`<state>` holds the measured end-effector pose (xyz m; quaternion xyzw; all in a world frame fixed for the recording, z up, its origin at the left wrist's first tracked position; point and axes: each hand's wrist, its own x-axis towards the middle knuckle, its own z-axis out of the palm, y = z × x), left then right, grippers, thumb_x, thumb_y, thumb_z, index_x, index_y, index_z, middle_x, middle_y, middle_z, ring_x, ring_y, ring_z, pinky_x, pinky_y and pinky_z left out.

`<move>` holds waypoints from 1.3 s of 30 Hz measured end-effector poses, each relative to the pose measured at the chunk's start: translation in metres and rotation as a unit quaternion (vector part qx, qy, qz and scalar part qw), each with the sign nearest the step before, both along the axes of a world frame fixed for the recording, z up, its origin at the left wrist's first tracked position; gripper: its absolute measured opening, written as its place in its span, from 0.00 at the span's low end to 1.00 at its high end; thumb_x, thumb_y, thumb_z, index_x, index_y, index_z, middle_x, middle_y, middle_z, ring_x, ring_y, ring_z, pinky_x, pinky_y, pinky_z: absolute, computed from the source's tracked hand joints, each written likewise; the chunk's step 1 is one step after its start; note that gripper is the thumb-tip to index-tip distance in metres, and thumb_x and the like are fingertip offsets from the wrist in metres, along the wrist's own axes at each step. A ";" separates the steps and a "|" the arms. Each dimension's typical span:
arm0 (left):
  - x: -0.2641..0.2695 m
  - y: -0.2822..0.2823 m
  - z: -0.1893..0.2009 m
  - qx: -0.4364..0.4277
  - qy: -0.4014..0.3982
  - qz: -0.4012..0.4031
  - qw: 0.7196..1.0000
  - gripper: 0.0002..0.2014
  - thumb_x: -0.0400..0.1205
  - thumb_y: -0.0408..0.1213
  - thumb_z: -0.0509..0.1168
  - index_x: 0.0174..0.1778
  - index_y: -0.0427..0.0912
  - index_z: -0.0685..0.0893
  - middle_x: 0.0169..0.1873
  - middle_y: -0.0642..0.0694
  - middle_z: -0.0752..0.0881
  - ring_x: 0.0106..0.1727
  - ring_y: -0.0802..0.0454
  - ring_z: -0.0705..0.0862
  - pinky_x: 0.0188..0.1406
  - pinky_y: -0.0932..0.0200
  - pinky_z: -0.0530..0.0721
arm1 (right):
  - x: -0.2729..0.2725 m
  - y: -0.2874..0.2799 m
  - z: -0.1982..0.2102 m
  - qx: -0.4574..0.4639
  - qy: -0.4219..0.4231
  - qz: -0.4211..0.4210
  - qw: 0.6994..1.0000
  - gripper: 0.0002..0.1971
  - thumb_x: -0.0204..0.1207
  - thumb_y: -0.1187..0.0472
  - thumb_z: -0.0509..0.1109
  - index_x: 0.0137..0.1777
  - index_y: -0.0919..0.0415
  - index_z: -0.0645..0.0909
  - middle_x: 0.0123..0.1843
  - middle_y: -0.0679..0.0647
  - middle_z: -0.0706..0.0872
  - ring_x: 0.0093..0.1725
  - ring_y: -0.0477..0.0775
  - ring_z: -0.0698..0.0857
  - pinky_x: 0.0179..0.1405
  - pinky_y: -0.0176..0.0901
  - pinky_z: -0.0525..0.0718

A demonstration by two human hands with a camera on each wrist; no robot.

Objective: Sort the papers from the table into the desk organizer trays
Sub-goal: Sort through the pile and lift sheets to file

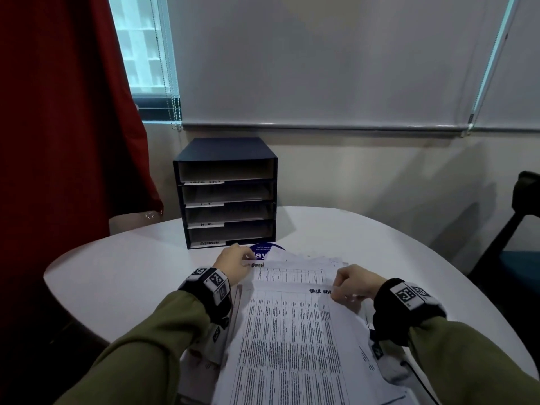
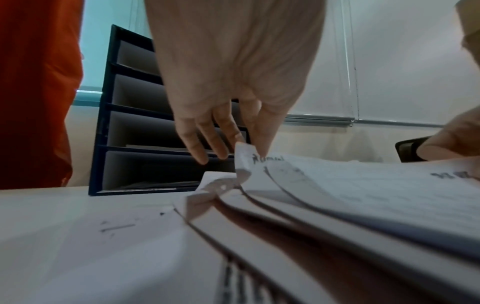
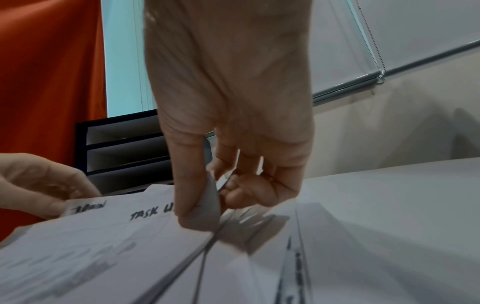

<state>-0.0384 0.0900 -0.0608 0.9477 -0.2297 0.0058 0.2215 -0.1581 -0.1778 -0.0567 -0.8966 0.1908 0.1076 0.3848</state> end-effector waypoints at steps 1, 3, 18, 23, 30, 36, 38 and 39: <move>-0.001 0.000 0.000 -0.022 -0.013 0.005 1.000 0.10 0.79 0.32 0.63 0.51 0.47 0.86 0.47 0.48 0.81 0.54 0.46 0.82 0.49 0.61 0.75 | -0.001 -0.002 0.000 0.009 -0.002 -0.001 1.000 0.09 0.65 0.71 0.73 0.32 0.56 0.78 0.24 0.50 0.80 0.25 0.47 0.77 0.23 0.30 0.73; -0.001 0.002 0.001 -0.068 -0.004 0.003 0.998 0.07 0.80 0.32 0.63 0.43 0.49 0.84 0.40 0.51 0.81 0.43 0.50 0.81 0.41 0.61 0.75 | -0.002 -0.006 0.000 0.039 -0.007 -0.003 0.999 0.09 0.66 0.71 0.73 0.33 0.58 0.79 0.25 0.51 0.82 0.25 0.47 0.79 0.24 0.33 0.76; -0.019 0.003 0.007 0.008 0.162 -0.084 0.983 0.10 0.81 0.34 0.63 0.55 0.45 0.87 0.47 0.45 0.85 0.48 0.44 0.86 0.48 0.56 0.85 | -0.006 -0.011 -0.003 0.050 0.001 -0.042 0.998 0.11 0.63 0.77 0.65 0.42 0.65 0.81 0.27 0.62 0.79 0.19 0.56 0.80 0.26 0.40 0.83; -0.013 0.002 0.001 -0.013 0.134 0.001 0.991 0.20 0.83 0.26 0.57 0.70 0.43 0.75 0.64 0.40 0.74 0.45 0.40 0.86 0.41 0.47 0.90 | -0.008 -0.011 -0.009 0.052 0.006 -0.051 0.997 0.09 0.64 0.79 0.65 0.40 0.67 0.79 0.26 0.63 0.78 0.19 0.56 0.78 0.32 0.47 0.81; -0.012 0.007 -0.003 -0.104 0.141 0.034 0.984 0.11 0.84 0.37 0.61 0.62 0.43 0.79 0.63 0.41 0.72 0.30 0.48 0.84 0.19 0.64 0.84 | -0.009 -0.006 -0.005 0.033 0.039 -0.022 0.998 0.09 0.65 0.80 0.67 0.37 0.66 0.79 0.25 0.61 0.78 0.20 0.57 0.79 0.27 0.43 0.83; -0.015 0.001 -0.004 -0.056 0.149 0.031 0.987 0.10 0.81 0.40 0.65 0.56 0.42 0.83 0.60 0.42 0.72 0.41 0.40 0.89 0.35 0.55 0.91 | -0.012 -0.004 -0.005 0.015 0.026 -0.043 0.999 0.12 0.64 0.81 0.65 0.37 0.64 0.79 0.25 0.61 0.80 0.19 0.56 0.79 0.20 0.39 0.81; -0.015 -0.001 -0.004 -0.051 0.164 0.047 0.984 0.09 0.81 0.36 0.65 0.56 0.40 0.82 0.59 0.40 0.77 0.32 0.44 0.88 0.22 0.63 0.86 | -0.012 -0.003 -0.006 0.013 0.011 -0.046 0.999 0.12 0.63 0.80 0.66 0.37 0.63 0.80 0.26 0.59 0.80 0.21 0.55 0.79 0.20 0.37 0.79; -0.016 -0.001 -0.004 -0.056 0.177 0.057 0.981 0.09 0.80 0.33 0.65 0.56 0.39 0.80 0.55 0.40 0.79 0.28 0.47 0.86 0.18 0.64 0.84 | -0.012 -0.002 -0.006 0.013 0.008 -0.045 0.999 0.12 0.63 0.80 0.67 0.37 0.62 0.81 0.26 0.58 0.80 0.20 0.54 0.79 0.20 0.36 0.78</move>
